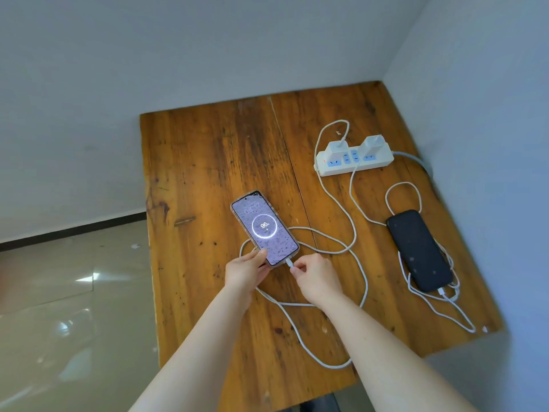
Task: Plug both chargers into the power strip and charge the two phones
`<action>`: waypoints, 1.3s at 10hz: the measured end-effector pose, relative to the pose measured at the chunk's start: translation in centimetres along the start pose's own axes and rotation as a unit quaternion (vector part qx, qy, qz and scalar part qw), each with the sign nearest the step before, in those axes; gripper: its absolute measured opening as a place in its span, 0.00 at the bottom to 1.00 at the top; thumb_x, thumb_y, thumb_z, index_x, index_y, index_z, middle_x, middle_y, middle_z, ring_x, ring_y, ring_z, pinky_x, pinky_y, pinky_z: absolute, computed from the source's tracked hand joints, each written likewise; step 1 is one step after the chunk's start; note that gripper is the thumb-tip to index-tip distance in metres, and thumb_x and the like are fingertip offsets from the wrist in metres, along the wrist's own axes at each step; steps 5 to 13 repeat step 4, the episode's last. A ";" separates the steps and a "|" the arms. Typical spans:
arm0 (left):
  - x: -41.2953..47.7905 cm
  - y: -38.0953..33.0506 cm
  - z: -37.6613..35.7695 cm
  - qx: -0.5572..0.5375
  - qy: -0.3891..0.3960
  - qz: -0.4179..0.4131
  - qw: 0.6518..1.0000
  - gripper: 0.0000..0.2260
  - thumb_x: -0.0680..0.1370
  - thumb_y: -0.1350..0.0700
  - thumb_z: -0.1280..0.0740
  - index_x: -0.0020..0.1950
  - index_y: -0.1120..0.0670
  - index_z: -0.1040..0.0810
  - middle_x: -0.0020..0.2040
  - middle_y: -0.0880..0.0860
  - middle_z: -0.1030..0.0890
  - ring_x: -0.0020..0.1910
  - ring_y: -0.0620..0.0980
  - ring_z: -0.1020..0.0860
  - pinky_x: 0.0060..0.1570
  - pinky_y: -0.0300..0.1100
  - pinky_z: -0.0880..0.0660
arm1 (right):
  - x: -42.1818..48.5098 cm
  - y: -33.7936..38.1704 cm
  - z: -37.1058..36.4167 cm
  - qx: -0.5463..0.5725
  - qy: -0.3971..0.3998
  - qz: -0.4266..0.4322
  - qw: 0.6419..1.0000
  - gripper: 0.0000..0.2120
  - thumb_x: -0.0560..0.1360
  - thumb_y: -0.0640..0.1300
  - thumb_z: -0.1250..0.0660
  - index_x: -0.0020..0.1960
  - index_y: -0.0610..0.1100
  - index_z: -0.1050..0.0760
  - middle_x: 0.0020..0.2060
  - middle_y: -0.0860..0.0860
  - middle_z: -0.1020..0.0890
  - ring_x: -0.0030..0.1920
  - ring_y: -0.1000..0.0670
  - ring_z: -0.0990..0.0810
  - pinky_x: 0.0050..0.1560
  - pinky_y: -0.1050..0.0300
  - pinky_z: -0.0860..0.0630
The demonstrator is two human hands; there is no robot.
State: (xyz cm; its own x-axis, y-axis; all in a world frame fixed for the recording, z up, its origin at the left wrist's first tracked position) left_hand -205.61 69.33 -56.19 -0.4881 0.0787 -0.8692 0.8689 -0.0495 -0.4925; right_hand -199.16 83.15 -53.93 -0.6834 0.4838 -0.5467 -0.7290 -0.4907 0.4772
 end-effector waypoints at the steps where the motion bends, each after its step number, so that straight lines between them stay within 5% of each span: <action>1: -1.2 -0.1 0.0 0.053 -0.022 -0.030 0.998 0.21 0.76 0.52 0.30 0.66 0.60 0.25 0.57 0.56 0.18 0.49 0.49 0.18 0.58 0.46 0.22 | -0.6 0.4 0.6 0.007 -0.011 -0.003 1.000 0.06 0.76 0.46 0.34 0.48 0.46 0.20 0.43 0.49 0.17 0.40 0.50 0.21 0.39 0.56 0.24; 2: -3.2 -0.4 0.9 0.142 -0.045 -0.091 0.985 0.21 0.78 0.51 0.33 0.69 0.58 0.26 0.61 0.56 0.20 0.54 0.51 0.20 0.56 0.44 0.24 | -2.0 1.7 2.2 0.066 -0.013 0.008 0.998 0.07 0.75 0.47 0.33 0.49 0.44 0.20 0.42 0.50 0.18 0.43 0.49 0.20 0.42 0.56 0.25; 4: -8.4 2.0 4.8 0.418 -0.104 -0.214 0.877 0.21 0.82 0.52 0.44 0.76 0.55 0.35 0.74 0.54 0.32 0.72 0.53 0.34 0.67 0.47 0.34 | -10.7 6.1 12.9 0.248 -0.078 0.156 0.953 0.03 0.73 0.53 0.32 0.43 0.56 0.19 0.37 0.57 0.15 0.39 0.58 0.18 0.37 0.70 0.24; 13: -8.4 2.0 4.8 0.418 -0.104 -0.214 0.877 0.21 0.82 0.52 0.44 0.76 0.55 0.35 0.74 0.54 0.32 0.72 0.53 0.34 0.67 0.47 0.34 | -10.7 6.1 12.9 0.248 -0.078 0.156 0.953 0.03 0.73 0.53 0.32 0.43 0.56 0.19 0.37 0.57 0.15 0.39 0.58 0.18 0.37 0.70 0.24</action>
Point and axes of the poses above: each hand's wrist, its own x-axis towards the middle knuckle, its own z-axis out of the back of the hand, y = z × x, the point moved 4 cm from there along x, towards the middle knuckle
